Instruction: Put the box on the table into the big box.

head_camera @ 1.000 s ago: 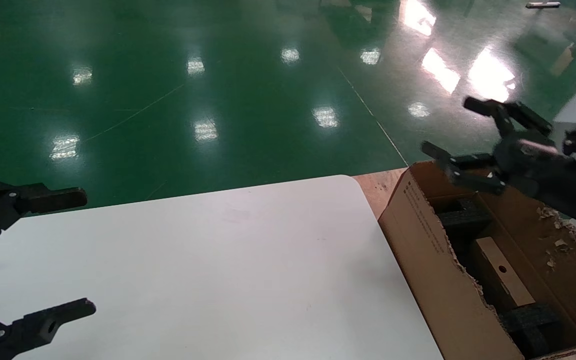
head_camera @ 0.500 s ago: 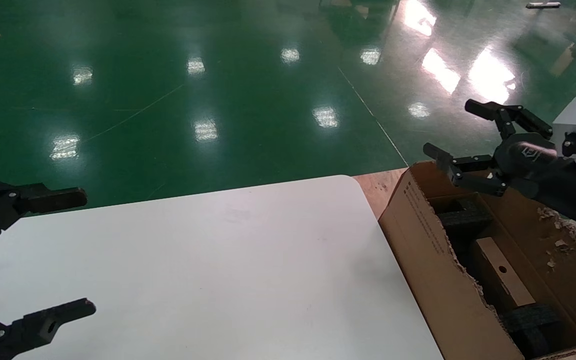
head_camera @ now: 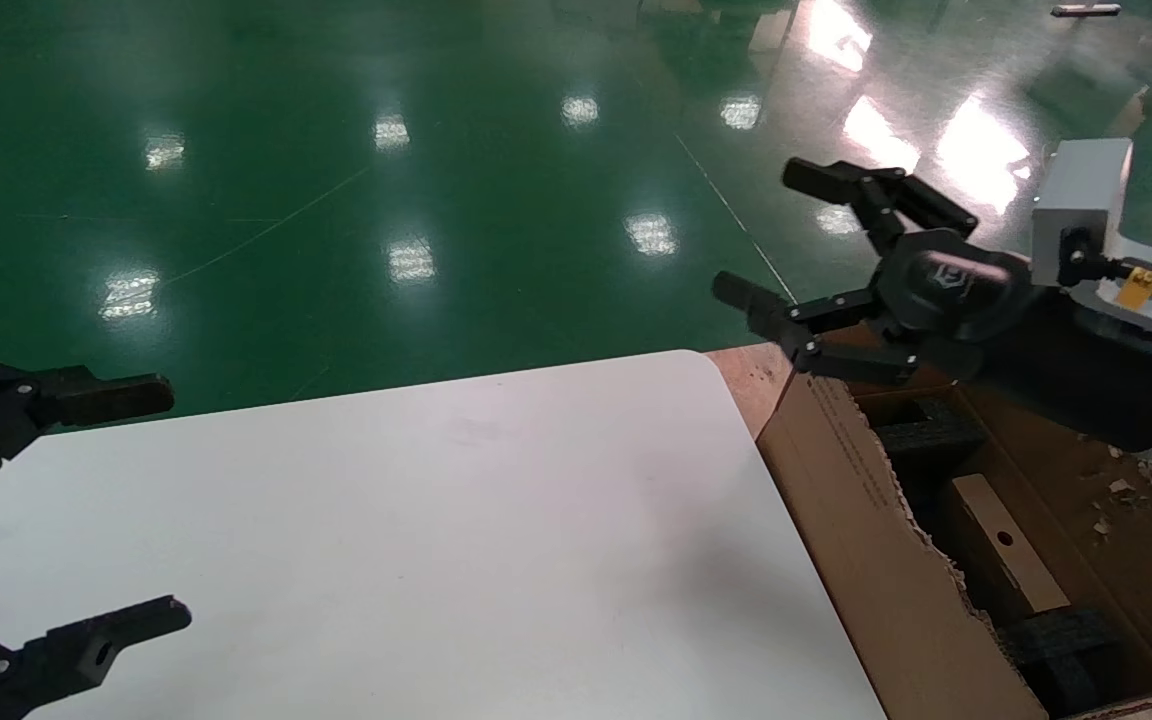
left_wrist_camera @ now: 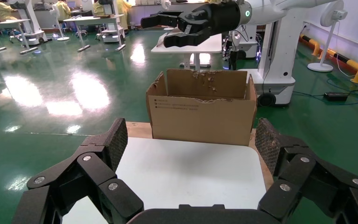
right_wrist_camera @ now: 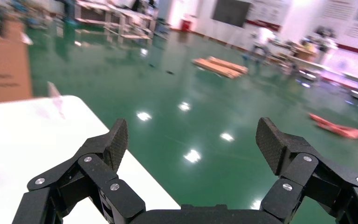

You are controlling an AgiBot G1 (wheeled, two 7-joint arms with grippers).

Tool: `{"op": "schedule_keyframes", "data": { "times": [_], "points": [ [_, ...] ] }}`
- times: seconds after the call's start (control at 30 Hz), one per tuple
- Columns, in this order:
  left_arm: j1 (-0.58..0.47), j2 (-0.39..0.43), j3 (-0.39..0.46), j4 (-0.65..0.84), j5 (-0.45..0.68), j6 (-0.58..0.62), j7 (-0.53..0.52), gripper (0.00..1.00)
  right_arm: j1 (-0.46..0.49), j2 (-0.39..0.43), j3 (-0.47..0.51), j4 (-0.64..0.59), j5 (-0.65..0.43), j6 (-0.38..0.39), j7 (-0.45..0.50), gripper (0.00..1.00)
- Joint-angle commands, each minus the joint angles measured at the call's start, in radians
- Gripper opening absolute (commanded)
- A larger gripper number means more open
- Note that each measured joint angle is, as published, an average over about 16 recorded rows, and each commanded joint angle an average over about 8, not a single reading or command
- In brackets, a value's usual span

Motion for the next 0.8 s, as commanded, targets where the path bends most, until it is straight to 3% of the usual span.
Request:
{"op": "schedule_keyframes", "data": {
  "times": [0.03, 0.8],
  "points": [
    [0.000, 0.000, 0.000, 0.000, 0.000, 0.000, 0.000, 1.00, -0.002, -0.020, 0.036, 0.003, -0.042, -0.019, 0.039, 1.00],
    [0.000, 0.000, 0.001, 0.000, 0.000, 0.000, 0.000, 1.00, -0.028, -0.245, 0.444, 0.041, -0.518, -0.231, 0.481, 1.00]
  ]
}}
